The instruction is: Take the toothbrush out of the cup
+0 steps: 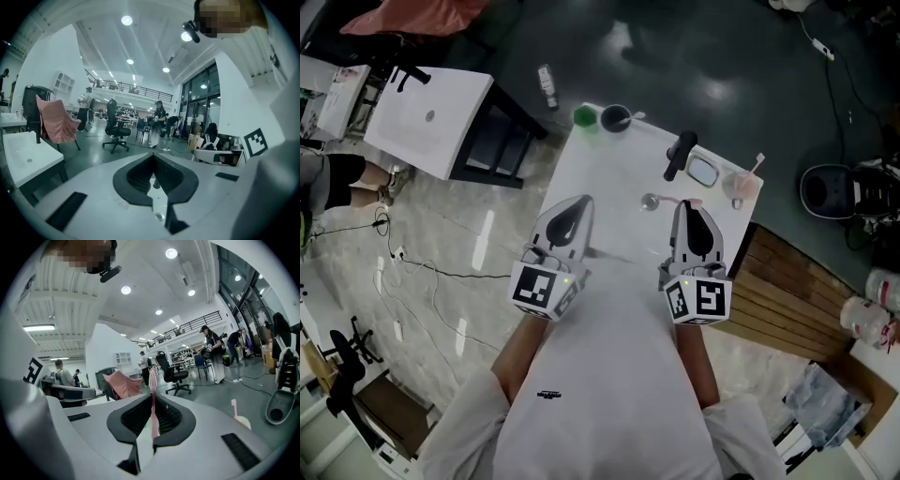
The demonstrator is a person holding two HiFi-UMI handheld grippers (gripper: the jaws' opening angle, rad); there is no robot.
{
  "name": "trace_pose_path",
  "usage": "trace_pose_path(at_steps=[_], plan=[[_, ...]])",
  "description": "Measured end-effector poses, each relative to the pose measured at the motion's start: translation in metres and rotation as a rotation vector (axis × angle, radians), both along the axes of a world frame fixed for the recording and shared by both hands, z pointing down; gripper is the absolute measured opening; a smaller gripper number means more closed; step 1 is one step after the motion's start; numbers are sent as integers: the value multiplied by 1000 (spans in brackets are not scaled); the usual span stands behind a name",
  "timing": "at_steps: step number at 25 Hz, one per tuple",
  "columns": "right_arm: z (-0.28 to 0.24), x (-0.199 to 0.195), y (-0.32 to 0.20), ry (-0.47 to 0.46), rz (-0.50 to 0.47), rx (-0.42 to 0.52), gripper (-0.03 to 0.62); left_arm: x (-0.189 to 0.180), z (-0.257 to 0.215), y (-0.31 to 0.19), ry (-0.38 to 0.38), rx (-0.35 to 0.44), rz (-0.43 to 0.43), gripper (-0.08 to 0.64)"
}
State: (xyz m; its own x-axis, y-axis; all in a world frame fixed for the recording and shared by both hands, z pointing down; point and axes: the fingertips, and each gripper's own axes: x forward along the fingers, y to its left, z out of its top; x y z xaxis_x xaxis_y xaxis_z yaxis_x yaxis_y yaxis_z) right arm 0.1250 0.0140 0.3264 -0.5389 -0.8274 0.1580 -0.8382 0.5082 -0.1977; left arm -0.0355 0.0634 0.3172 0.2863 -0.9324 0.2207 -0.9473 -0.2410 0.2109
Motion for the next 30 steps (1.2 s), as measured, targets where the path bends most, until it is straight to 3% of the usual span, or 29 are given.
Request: trace_pose_path(at_steps=[9,16,21,25,30], plan=[[13,65,15,19,117,-12,17,56,-2,-18,-26,0,132,0],[15,89,10,29,143,-17,17,79,-2,-28,-37,-7,170,0],[39,121,6,73,210,-151,17,86,3,-33,-48,-23,183,0],[61,157,10,180,256,-221,17,93,11,-31,-46,-45,199,0],[117,197,20,297,260,-439,17,98,22,-30,-35,-76,212,0]])
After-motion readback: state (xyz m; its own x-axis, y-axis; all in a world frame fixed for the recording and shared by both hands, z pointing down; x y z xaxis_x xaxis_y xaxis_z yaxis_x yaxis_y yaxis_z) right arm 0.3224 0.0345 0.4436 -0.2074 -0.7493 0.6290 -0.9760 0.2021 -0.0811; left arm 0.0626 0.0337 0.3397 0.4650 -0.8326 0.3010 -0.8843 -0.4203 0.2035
